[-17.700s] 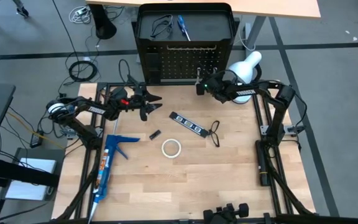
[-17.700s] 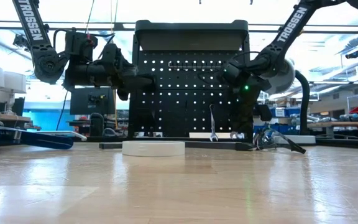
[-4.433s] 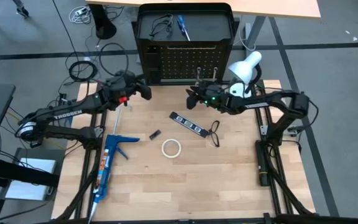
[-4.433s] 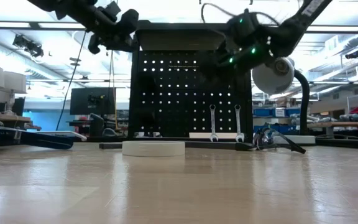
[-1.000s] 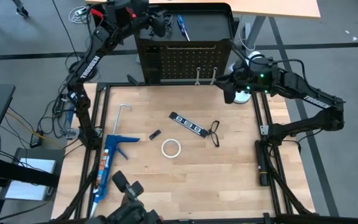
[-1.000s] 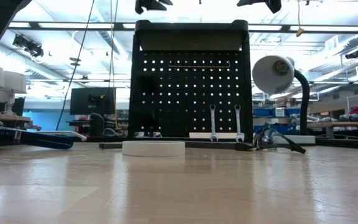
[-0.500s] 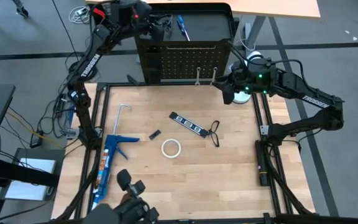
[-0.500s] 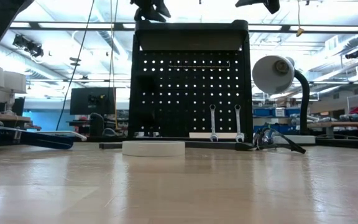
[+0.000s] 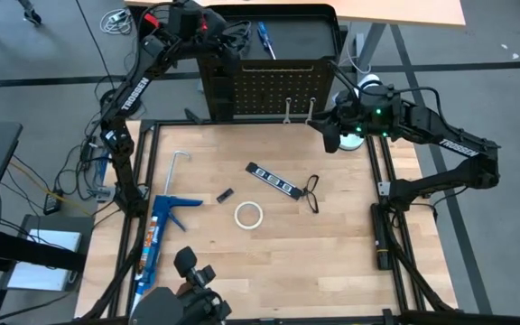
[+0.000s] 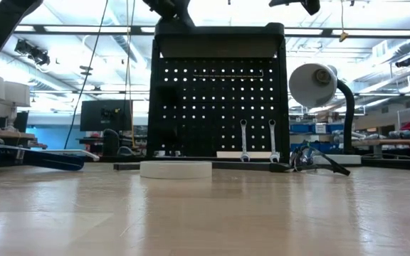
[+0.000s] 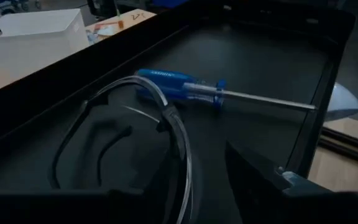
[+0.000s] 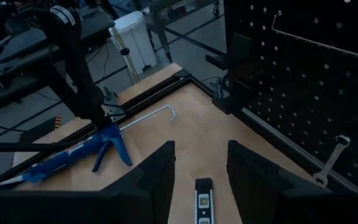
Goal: Hang tools onto peg board
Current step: Remove the safety glasses from the top of the peg board
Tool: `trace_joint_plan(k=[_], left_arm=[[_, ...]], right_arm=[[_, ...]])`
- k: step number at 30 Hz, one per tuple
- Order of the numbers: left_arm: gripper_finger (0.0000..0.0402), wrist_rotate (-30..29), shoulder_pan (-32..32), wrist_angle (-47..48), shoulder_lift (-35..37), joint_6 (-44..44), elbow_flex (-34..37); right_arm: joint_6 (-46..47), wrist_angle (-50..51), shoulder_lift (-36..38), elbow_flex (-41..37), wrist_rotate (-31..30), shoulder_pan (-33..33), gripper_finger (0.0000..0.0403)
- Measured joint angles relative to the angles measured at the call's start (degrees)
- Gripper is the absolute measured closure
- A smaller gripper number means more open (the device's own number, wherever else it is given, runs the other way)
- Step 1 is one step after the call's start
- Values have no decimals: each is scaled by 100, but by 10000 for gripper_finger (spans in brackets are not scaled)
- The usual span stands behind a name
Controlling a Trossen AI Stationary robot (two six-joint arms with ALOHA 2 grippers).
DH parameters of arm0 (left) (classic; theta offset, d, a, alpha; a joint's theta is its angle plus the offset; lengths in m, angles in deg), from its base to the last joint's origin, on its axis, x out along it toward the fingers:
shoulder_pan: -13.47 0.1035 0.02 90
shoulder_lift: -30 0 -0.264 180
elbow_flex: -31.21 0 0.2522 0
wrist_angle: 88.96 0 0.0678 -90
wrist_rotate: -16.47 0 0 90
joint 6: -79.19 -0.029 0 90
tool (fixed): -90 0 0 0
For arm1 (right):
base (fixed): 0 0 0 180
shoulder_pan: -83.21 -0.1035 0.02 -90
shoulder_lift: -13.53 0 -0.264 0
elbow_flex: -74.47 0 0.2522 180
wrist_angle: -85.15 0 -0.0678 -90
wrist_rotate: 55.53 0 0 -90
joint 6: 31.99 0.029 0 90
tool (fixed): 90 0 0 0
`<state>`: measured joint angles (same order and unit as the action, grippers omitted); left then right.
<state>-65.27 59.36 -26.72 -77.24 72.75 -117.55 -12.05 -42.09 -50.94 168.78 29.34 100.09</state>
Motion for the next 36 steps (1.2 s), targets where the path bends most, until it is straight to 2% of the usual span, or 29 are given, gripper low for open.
trace_joint_plan(k=[7, 17, 24, 27, 30, 33, 36], left_arm=[[284, -166, -2, 166, 17, -85, -9], [386, -177, -2, 223, 17, -83, -11], [391, -249, -2, -33, 4, -15, 4], [391, -415, -3, -560, 27, 96, 22], [391, -541, -57, -1534, 171, 41, 22], [391, -544, -179, -2573, 406, -117, 14], [392, -544, -424, -3020, 706, -287, 6]], right_arm=[[0, -39, 2, 0, -1, 0, 253], [76, -39, 0, 0, -24, -4, 253], [92, -37, 0, 0, -26, -4, 253], [106, -37, 2, 0, -28, -4, 253], [165, -35, 0, 0, -107, -4, 253], [427, 20, 0, 0, -657, 5, 253], [535, 10, 1, 0, -1265, 24, 253]])
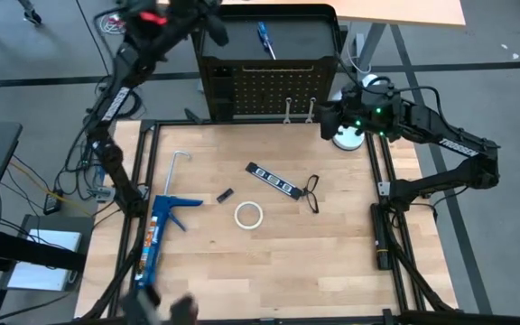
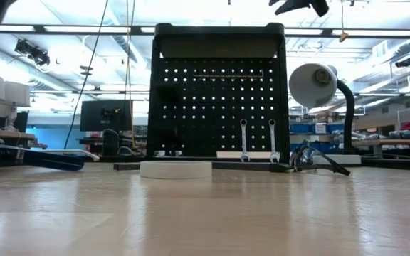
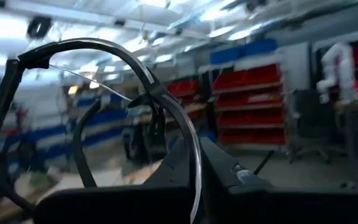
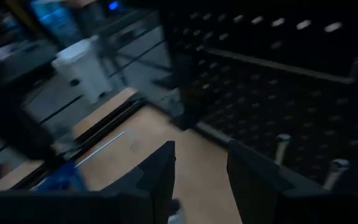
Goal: Hang tools onto peg board
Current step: Remove the safety glasses from the top of the peg board
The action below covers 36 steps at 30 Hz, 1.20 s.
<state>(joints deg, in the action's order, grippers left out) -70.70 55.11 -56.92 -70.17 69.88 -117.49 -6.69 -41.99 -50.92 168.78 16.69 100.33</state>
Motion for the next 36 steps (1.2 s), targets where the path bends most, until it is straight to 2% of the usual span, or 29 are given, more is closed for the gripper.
trace_joint_plan(k=[4, 9, 11, 14, 18, 23, 32, 36], left_arm=[[392, 2, -521, 379, 407, -105, -10], [393, 1, -1417, 2147, 678, -218, -13], [393, -91, -1815, 2949, 683, -150, -7], [393, -316, -2344, 3949, 665, 119, 3], [393, -762, -2872, 4671, 629, 542, 309], [393, -761, -3180, 4961, 616, 934, 1149], [392, 254, -3321, 4804, 613, 925, 3322], [392, 3, -3301, 4401, 616, 781, 4238]], right_arm=[[-321, -153, 1, 0, -374, 3, 253], [-1241, -643, 24, 0, -310, 188, 253], [-1466, -996, 57, 0, -98, 296, 253], [-1633, -1445, 124, 0, 632, 519, 253], [-1604, -1462, 161, 2, 1302, 746, 253], [-1621, -1335, 206, 2, 1463, 772, 253], [-1606, -1183, 332, 2, 1494, 721, 253], [-1602, -1177, 436, 2, 1497, 721, 253]])
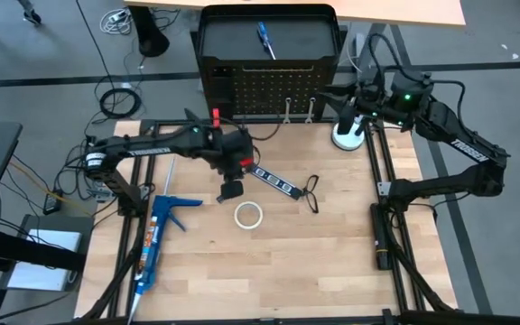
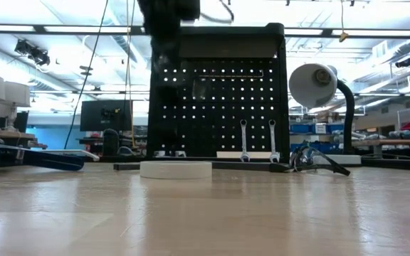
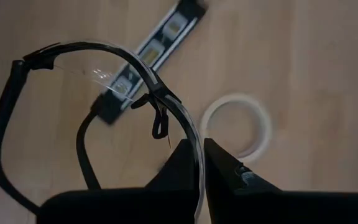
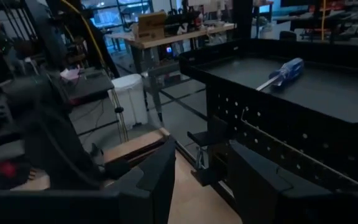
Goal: Hang tools onto peg board
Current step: Remove the safety glasses from the top of the peg board, then remove the blue screwdriver from the top of the peg board
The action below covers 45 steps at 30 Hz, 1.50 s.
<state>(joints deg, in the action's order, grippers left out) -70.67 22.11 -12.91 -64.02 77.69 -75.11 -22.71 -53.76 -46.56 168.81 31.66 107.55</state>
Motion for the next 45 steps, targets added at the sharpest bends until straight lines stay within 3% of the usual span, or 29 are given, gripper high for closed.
trace_joint_plan(k=[5, 12, 16, 20, 26, 30, 39, 45], left_arm=[[391, -76, 67, -805, 0, 209, 1046], [390, -397, 233, -1362, 0, 1576, 2109], [390, -591, 286, -2136, 4, 2079, 2642], [390, -680, 436, -2794, 4, 2640, 3071], [384, -672, 676, -2996, 7, 3150, 3334], [339, -319, 688, -2987, 6, 3094, 3342], [172, 70, 689, -2209, 20, 3312, 2938], [141, -58, 663, -1421, 63, 3019, 2109]], right_arm=[[2, 1, 161, 0, 0, 0, 253], [117, 444, 290, 0, 0, 0, 253], [130, 586, 280, 0, 17, -3, 253], [219, 569, 278, 0, 96, -81, 253], [256, 575, 278, 0, 101, -281, 253], [258, 570, 278, 0, 101, -332, 254], [259, 565, 275, 0, 101, -332, 263], [260, 557, 275, 0, 99, -332, 265]])
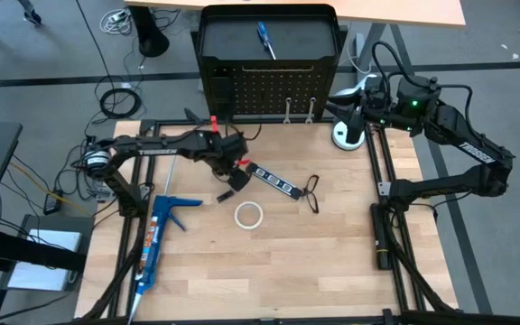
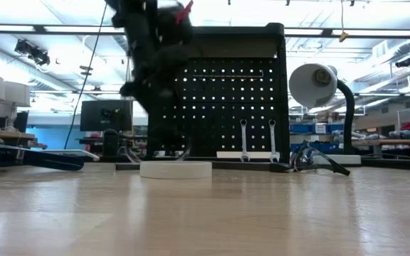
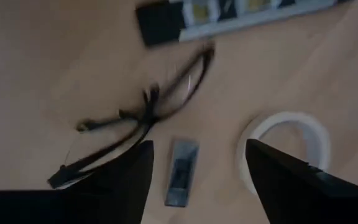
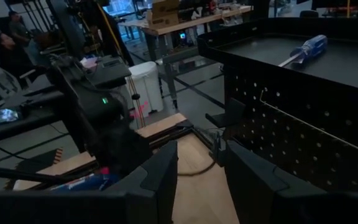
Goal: Hang tools onto peg board
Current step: Remove the blue screwdriver from the top of the peg board
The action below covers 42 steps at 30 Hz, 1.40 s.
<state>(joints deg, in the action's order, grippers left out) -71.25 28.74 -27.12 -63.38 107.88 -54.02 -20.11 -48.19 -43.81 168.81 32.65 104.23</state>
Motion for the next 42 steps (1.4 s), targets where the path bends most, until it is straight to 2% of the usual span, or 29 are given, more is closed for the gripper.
trace_joint_plan(k=[9, 13, 16, 19, 28, 33, 35, 38, 42], left_arm=[[153, -996, -29, 1324, 22, -566, -1994], [154, -1518, -28, 1572, 22, -598, -2841], [154, -1601, -27, 1513, 22, -598, -3406], [154, -1403, -25, 1209, 31, -594, -3813], [154, 354, 81, 366, 11, -956, -4265], [154, 986, 219, -785, 33, -1443, -4512], [154, 1009, 286, -904, 20, -1829, -4719], [154, 635, 443, -840, 25, -2335, -5050], [154, 137, 767, -142, 24, -2635, -5582]], right_arm=[[0, 14, -2, 0, -1, 0, 265], [8, -72, -2, 0, -1, 0, 265], [142, -159, -2, 0, -1, 0, 265], [166, -271, -10, 0, 3, 0, 265], [253, -903, -107, 59, 521, 0, 265], [-28, -882, -655, 519, 663, 0, 265], [-137, -867, -952, 828, 641, 2, 265], [-138, -885, -1438, 1437, 252, 124, 265], [-155, -894, -2258, 2310, -151, 304, 265]])
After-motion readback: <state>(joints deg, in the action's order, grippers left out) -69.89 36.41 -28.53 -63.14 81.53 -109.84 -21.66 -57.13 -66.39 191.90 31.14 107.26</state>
